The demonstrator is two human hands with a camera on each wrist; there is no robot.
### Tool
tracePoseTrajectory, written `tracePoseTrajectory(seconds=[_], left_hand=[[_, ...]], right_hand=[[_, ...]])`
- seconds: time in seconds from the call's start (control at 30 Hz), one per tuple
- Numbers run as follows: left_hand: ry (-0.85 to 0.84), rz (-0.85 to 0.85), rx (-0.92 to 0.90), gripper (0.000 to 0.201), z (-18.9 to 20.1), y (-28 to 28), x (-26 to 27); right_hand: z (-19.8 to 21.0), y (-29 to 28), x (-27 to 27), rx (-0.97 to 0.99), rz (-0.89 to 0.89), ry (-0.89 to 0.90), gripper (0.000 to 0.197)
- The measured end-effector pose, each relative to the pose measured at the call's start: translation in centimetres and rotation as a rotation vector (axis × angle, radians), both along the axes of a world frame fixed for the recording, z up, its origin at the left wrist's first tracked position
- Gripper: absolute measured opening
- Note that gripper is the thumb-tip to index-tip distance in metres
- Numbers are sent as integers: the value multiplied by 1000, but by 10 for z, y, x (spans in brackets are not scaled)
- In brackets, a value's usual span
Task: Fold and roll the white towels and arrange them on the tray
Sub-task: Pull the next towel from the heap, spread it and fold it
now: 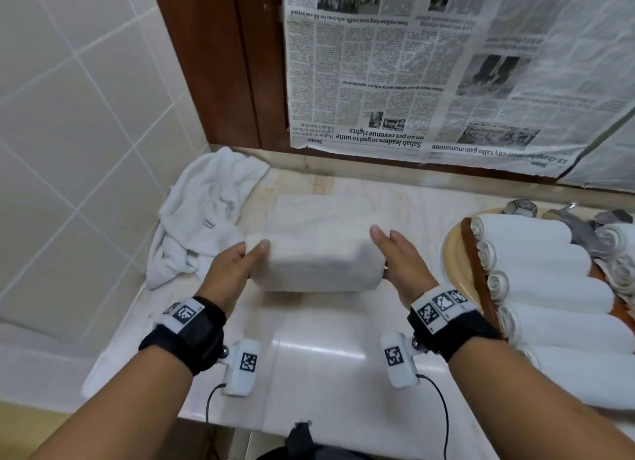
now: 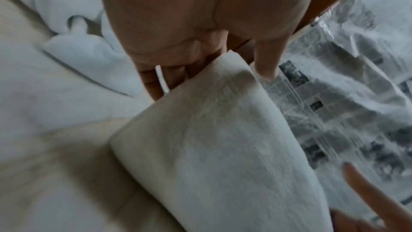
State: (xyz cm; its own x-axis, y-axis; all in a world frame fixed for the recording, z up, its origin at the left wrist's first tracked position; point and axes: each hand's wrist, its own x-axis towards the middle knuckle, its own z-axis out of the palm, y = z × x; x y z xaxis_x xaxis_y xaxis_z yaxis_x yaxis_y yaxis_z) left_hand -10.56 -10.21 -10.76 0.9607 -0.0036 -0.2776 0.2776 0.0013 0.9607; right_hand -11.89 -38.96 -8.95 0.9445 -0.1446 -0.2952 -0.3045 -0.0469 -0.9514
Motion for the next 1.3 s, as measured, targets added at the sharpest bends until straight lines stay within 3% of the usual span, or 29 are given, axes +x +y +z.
tracePoseTrajectory(seconds=[0.1,0.13,0.23,0.27,0.33,0.4,0.5,0.6,0.67,0.77,0.9,1.03,1.17,1.3], left_hand=[[-26,-62,159,22,5,-4,8],[-64,-34,145,17,10,-7,10],[-245,66,40,18,47,-17,13],[-307,59,11,20,63,-20,14],[-403,11,-25,20,93,-26,17],[-477,-1,19,17,122,-32,21],[-598,55,15,16,170,-39,25],[-639,11,16,22,220,-49,22],[-643,-40,40,24,240,-54,18],[-691,-42,-10,26,263,-55,14],[-672,-122,64,27,266,-62,7],[-658,-88,-46,25,263,-67,-7],[-622,-135,-89,23,244,-63,-18],[-637,-127,-72,23,236,-57,-37]], right_hand=[[9,-7,5,-299,255,154,30],[12,-9,8,-342,260,128,35],[33,-16,11,-230,63,-148,68],[46,-14,11,-139,6,-234,65],[72,-17,13,29,-9,-325,31],[97,-19,16,18,18,-356,9],[144,-29,21,21,-69,-456,11],[198,-35,18,88,-33,-525,25],[219,-34,12,51,27,-502,30],[239,-39,8,113,-23,-561,27],[240,-40,0,96,-38,-407,31],[232,-51,-10,59,-159,-487,40],[212,-61,-26,70,-189,-416,55],[205,-66,-53,145,-203,-525,31]])
